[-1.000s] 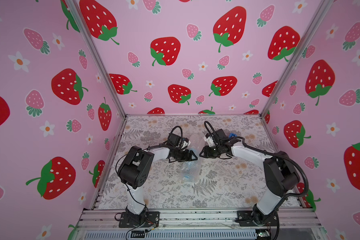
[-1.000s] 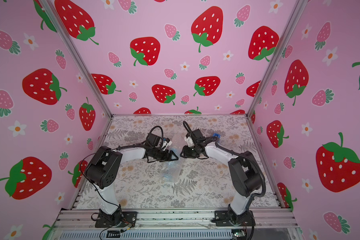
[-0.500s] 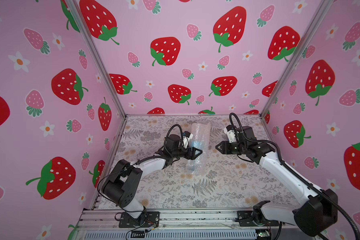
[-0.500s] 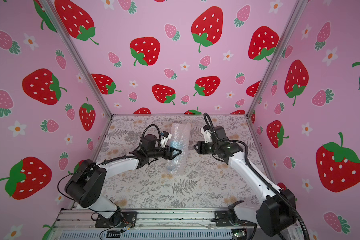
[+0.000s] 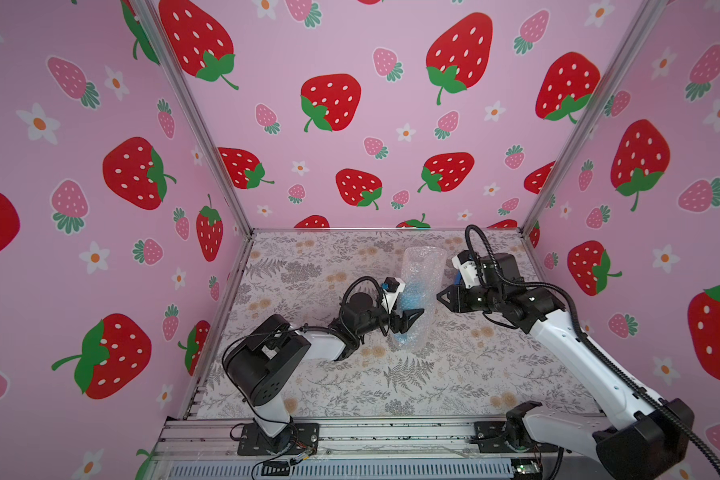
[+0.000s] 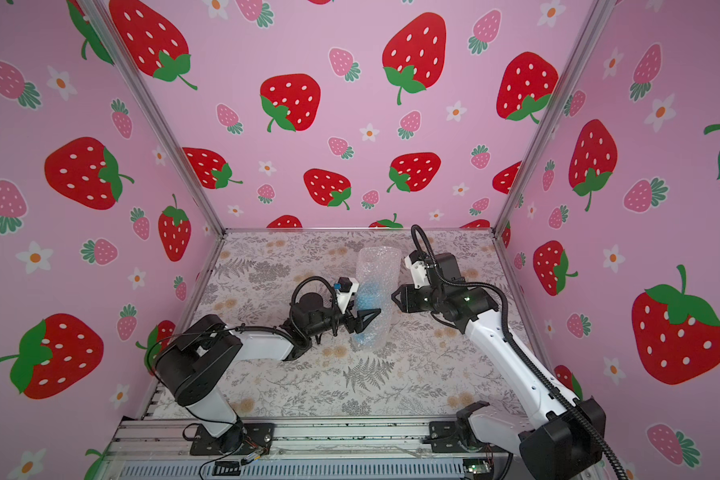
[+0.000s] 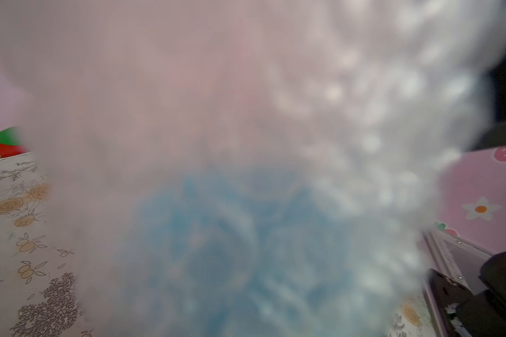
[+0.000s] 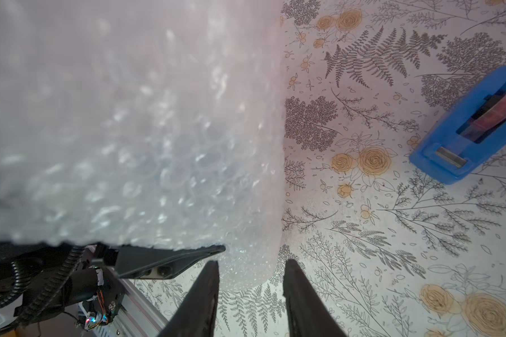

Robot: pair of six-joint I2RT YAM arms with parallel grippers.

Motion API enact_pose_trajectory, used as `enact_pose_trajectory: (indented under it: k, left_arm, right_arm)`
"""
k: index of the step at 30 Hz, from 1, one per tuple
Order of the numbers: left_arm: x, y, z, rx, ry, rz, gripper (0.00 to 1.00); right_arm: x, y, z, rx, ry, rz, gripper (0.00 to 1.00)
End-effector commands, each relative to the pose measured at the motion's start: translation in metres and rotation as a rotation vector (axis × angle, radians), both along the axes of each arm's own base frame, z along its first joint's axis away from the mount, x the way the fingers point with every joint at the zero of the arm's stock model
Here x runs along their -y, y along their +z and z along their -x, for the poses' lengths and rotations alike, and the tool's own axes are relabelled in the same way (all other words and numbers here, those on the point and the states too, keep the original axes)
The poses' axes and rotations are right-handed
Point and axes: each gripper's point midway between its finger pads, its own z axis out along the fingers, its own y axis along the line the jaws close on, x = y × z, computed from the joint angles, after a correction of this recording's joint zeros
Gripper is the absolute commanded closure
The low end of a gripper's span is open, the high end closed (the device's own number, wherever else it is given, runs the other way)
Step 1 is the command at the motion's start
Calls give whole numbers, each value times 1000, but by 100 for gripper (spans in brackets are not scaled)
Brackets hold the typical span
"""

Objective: Wrap wine glasses in bubble wrap
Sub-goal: Place the bubble wrap at the center of the board.

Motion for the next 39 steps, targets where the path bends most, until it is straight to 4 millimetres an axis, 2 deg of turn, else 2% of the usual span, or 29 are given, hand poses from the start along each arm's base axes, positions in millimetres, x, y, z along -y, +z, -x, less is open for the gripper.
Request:
enact_pose_trajectory:
  k: [1,6,11,19,24,29,34,39]
  left_arm:
    - [-1,23,-4,168,50,65,38]
    - [2,-2,5,166,61,55,42]
    - [3,-31,18,137,35,8,40]
    - [-1,-57,32,127,-8,-85,42]
    - [-3,-62,33,129,-11,-108,41]
    - [-4,-64,33,125,-19,-125,41]
    - [-6,-72,32,100,-49,-173,39]
    - [-12,-62,30,82,-44,-166,31]
  right_arm:
    - [10,-17,5,-30,-22,56,61]
    - [8,-26,-2,-42,-35,58,61]
    - [-11,-26,-9,-47,9,46,59]
    - [-41,-27,-2,-65,135,144,58]
    - [-35,-25,1,-78,124,187,57]
    - [-47,-29,11,-110,182,199,59]
    - [-52,-56,32,-213,242,300,63]
    - [-60,-72,38,-254,264,344,69]
